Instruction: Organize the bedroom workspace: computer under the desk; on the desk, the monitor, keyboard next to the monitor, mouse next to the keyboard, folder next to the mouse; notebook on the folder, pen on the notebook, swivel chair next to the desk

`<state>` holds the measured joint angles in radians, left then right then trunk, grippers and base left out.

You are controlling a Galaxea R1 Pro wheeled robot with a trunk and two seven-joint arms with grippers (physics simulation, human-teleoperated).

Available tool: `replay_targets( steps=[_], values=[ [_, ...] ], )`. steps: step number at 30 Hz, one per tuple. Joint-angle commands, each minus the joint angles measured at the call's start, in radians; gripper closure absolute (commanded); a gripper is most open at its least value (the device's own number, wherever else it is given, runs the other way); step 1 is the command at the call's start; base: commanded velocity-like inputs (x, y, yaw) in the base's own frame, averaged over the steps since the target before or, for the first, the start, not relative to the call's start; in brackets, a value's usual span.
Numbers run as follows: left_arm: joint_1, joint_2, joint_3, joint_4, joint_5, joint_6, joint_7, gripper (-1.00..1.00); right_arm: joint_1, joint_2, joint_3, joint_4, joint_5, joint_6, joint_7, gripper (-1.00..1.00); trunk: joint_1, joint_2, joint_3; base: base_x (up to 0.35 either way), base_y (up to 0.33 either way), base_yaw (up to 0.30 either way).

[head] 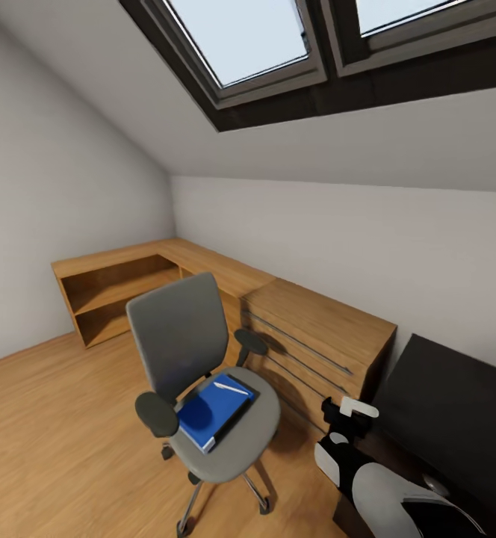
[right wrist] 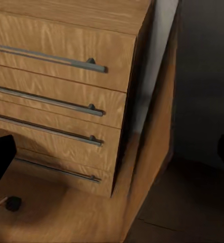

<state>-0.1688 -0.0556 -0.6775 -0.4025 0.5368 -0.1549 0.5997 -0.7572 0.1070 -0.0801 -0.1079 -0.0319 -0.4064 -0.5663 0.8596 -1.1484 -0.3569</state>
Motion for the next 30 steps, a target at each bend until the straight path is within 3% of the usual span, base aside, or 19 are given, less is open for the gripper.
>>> replay_targets(
  steps=[1,7,14,17,24,27,29,30],
  values=[
    [-0.001,0.000,-0.008,0.001,0.011,-0.006,0.005,-1.00,-0.001,0.000,-0.007,0.000,-0.003,-0.009,0.004,-1.00,0.001,-0.001,-0.001,0.299,0.000,0.273],
    [-0.001,0.002,-0.008,0.001,0.011,-0.006,0.005,-1.00,-0.001,0.000,-0.007,0.001,-0.003,-0.009,0.004,-1.00,0.001,-0.001,-0.001,0.262,0.000,0.274],
    [-0.002,0.002,-0.006,0.001,0.012,-0.006,0.005,-1.00,-0.001,0.005,-0.006,0.001,-0.002,-0.009,0.005,-1.00,0.001,-0.001,-0.001,0.117,0.193,0.056],
    [-0.002,0.002,-0.006,0.001,0.012,-0.006,0.005,-1.00,-0.001,0.005,-0.007,0.001,0.032,-0.009,0.004,-1.00,0.001,-0.001,-0.001,0.003,0.026,0.001],
    [-0.002,0.002,-0.005,0.001,0.011,-0.006,0.005,-1.00,0.000,0.004,-0.007,0.001,0.048,-0.009,0.010,-1.00,0.001,-0.001,-0.001,0.001,0.005,0.000],
    [-0.001,0.002,-0.006,0.001,0.011,-0.006,0.005,-1.00,0.001,0.001,-0.007,0.001,0.062,-0.009,0.055,-1.00,0.001,-0.001,-0.001,0.000,0.000,0.000],
    [-0.001,0.003,-0.005,0.001,0.010,-0.007,0.006,-1.00,0.002,-0.006,-0.007,0.001,0.098,-0.009,0.172,-1.00,0.001,-0.001,-0.001,0.000,0.000,0.000],
    [-0.001,0.004,-0.004,0.001,0.011,-0.007,0.006,-1.00,0.002,-0.008,-0.007,0.001,0.106,-0.009,0.198,-1.00,0.001,-0.001,-0.001,0.000,0.000,0.000]
  ],
)
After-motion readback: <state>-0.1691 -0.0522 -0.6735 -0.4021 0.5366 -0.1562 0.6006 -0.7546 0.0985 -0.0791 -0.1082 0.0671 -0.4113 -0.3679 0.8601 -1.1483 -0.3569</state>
